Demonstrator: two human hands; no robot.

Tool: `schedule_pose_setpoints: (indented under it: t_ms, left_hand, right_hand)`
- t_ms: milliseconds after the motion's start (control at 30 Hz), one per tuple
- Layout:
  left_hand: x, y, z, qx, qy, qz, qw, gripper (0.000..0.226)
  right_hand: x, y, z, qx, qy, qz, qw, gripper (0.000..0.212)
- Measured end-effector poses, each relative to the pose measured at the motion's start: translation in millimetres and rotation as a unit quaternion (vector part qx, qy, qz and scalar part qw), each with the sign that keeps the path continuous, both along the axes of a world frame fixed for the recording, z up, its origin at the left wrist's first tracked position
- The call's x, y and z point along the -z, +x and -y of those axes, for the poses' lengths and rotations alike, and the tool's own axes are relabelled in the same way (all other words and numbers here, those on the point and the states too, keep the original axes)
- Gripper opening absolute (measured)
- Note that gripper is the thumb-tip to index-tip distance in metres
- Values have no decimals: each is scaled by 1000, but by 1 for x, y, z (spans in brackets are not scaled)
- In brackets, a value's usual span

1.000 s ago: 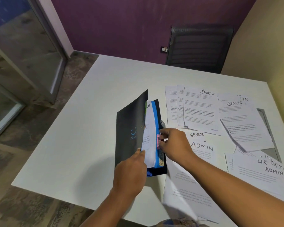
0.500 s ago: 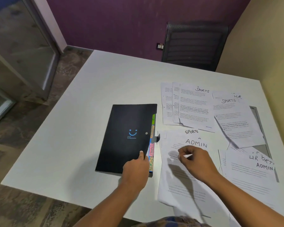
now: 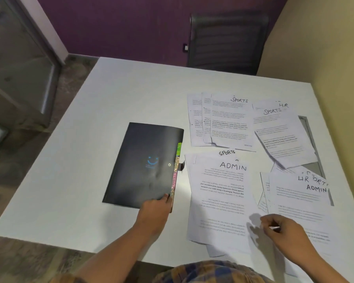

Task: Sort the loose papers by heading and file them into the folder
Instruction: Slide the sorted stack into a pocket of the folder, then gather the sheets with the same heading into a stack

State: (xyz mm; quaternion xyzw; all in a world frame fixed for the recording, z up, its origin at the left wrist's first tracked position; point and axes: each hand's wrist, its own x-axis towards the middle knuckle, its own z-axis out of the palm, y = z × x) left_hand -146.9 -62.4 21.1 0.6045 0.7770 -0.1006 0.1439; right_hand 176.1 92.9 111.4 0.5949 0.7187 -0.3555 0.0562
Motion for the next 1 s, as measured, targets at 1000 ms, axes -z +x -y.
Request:
schedule_pose_setpoints:
  t_ms: [1000]
  left_hand:
    - [-1, 132, -68, -515, 49, 241, 821, 61]
  right_hand:
    - [51, 200, -90, 239, 20, -20, 971, 35]
